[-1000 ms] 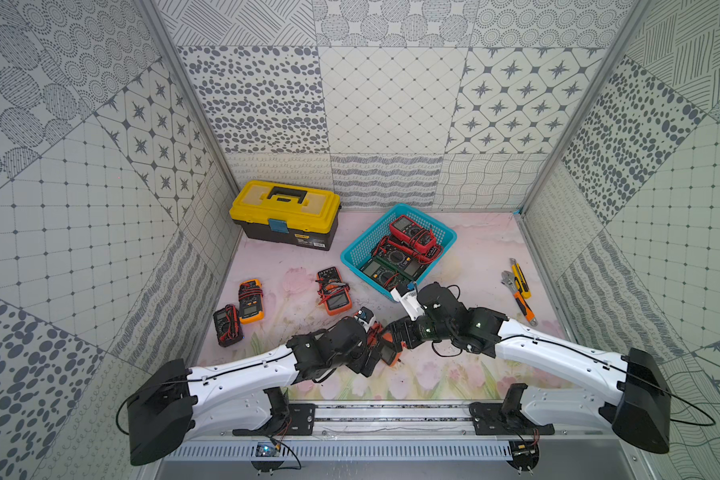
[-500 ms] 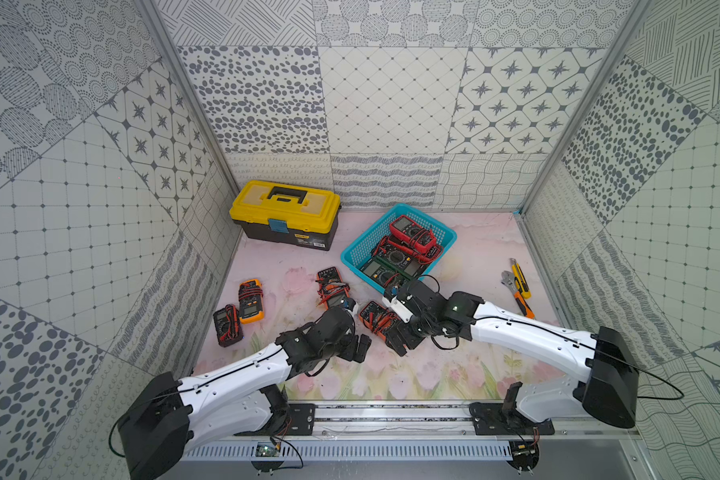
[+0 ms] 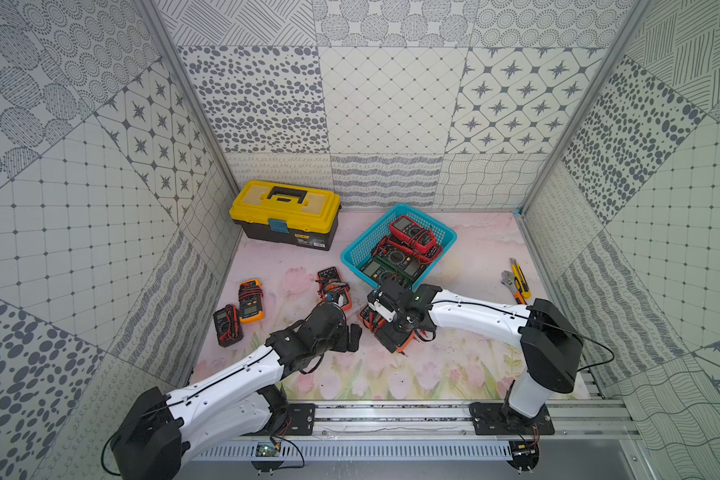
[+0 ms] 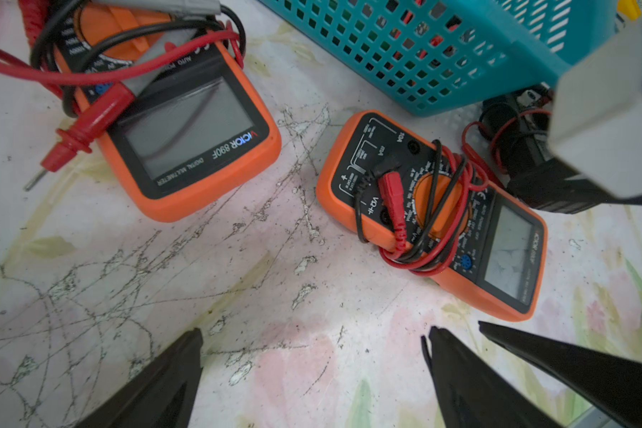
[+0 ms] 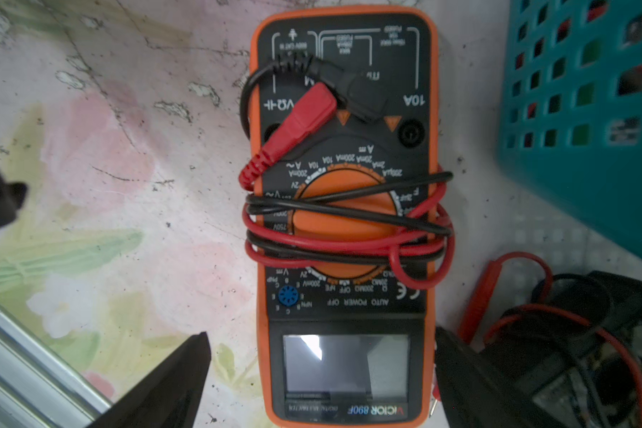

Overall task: Put the multimeter into the basket
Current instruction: Pick up the multimeter from the center of the board.

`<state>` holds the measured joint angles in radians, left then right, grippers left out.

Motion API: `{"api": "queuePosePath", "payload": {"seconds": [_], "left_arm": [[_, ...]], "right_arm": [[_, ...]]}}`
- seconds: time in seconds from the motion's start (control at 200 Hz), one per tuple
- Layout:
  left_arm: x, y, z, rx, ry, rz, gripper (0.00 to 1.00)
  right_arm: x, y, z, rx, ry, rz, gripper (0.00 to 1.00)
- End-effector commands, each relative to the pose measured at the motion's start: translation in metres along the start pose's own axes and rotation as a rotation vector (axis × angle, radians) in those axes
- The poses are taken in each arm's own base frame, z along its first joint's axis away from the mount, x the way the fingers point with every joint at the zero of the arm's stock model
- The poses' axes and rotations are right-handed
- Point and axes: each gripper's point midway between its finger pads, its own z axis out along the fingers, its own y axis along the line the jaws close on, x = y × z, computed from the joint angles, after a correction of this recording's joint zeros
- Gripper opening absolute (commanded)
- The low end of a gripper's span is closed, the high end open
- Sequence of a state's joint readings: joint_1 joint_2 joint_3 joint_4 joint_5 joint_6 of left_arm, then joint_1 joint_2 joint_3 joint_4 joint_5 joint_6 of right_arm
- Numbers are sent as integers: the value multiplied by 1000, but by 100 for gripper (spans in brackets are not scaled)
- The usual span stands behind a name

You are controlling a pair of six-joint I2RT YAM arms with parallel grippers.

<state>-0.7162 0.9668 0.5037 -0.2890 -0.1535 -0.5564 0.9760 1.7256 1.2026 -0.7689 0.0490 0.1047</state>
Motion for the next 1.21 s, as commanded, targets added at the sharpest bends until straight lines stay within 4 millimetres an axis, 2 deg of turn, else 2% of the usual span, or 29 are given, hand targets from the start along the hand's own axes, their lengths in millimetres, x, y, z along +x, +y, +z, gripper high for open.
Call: {"api": "queuePosePath", "payload": {"seconds": [0.0, 0.255, 0.645, 0.765, 0.841, 0.926, 0.961, 1.091, 1.201], "left_arm": [[4, 9, 2, -37, 7, -28, 99], [10, 8, 9, -17, 26, -53, 99], [9, 7, 10, -19, 27, -58, 99], [8, 10, 8, -27, 19, -63, 99], [7, 11, 8, -31, 14, -65, 99], [5, 12, 7, -38, 6, -66, 99], [5, 13, 6, -43, 3, -67, 99], [1, 26, 0, -112, -31, -107, 99], [-9, 48, -17, -215, -113, -172, 99]], "right_arm": [[-9, -3, 8, 20, -5, -15, 99], [-7, -23, 21, 76, 3, 26, 99], [-5, -4, 50, -18, 40, -39, 99], [-3, -3, 53, -2, 51, -57, 97], [-4, -2, 50, 0, 51, -66, 83], [-8, 0, 38, 12, 35, -94, 50], [-11, 1, 30, 14, 22, -108, 41], [-28, 6, -14, 15, -75, -155, 21], [-44, 2, -56, 29, -169, -162, 9]]}}
